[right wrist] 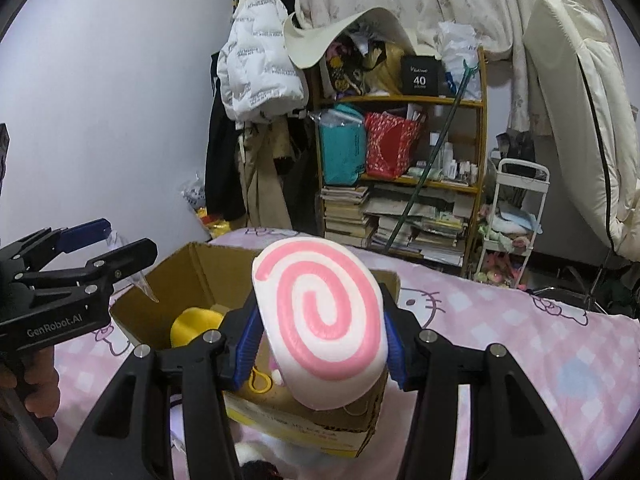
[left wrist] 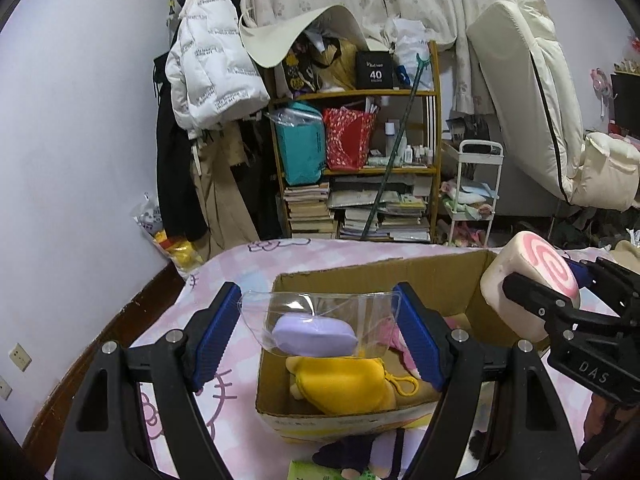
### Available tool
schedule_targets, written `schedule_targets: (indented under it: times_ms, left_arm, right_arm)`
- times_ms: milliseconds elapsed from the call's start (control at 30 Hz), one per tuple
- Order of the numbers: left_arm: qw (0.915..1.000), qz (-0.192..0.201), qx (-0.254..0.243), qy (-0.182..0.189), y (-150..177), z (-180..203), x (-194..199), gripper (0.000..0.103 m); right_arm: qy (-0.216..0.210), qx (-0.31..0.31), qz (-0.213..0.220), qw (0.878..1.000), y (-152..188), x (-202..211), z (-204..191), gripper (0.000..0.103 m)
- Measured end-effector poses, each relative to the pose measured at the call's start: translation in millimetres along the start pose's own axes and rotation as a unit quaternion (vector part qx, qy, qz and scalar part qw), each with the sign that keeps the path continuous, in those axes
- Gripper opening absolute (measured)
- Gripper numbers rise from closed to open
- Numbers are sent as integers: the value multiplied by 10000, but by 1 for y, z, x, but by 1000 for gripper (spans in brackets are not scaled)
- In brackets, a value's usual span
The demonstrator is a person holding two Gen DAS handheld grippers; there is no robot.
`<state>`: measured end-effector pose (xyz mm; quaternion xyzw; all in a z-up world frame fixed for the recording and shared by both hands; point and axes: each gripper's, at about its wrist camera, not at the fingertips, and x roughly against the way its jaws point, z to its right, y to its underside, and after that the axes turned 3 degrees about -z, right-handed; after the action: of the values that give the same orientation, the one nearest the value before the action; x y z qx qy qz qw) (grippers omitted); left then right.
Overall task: Organize soft objects
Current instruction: 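Open the right tool to drop the swirl cushion into the box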
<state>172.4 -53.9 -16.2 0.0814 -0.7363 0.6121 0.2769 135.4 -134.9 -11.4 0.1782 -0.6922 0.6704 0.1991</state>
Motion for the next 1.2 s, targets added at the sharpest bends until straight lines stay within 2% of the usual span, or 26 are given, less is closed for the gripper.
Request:
schedule_targets:
  times_ms: [433,633,767,833,933,1033,1200]
  left_arm:
    - [9988,-356,-333,-45,6,11,-10,77]
    - [9988,-375,-329,-20,5,12,-12,78]
    - [9985,-448,-308,-40,7,11,-14,79]
    - [9986,-454,-280,-58,6,9,-14,88]
    - [9986,-456,-242,-64,6,7,-11,89]
    - [9984,-516,-204,-96,7,5,-8,91]
    - [9983,-551,-116,-166,10,-2,0,95]
  right_arm:
    - [32,-144,-271,9995,5,-9,7,56]
    - [-151,-268,-398,9987,8,-13,8,58]
    - [-100,-185,-431,9988,9,-15,4,62]
    - [-100,-188,-445,9988,9,-16,5,64]
    - [-153,-234,-459,9986,10,-17,5,66]
    - [-105,-202,-449,9987,11,-17,5,77]
    - [-58,-213,-416,9989,9,-12,6,81]
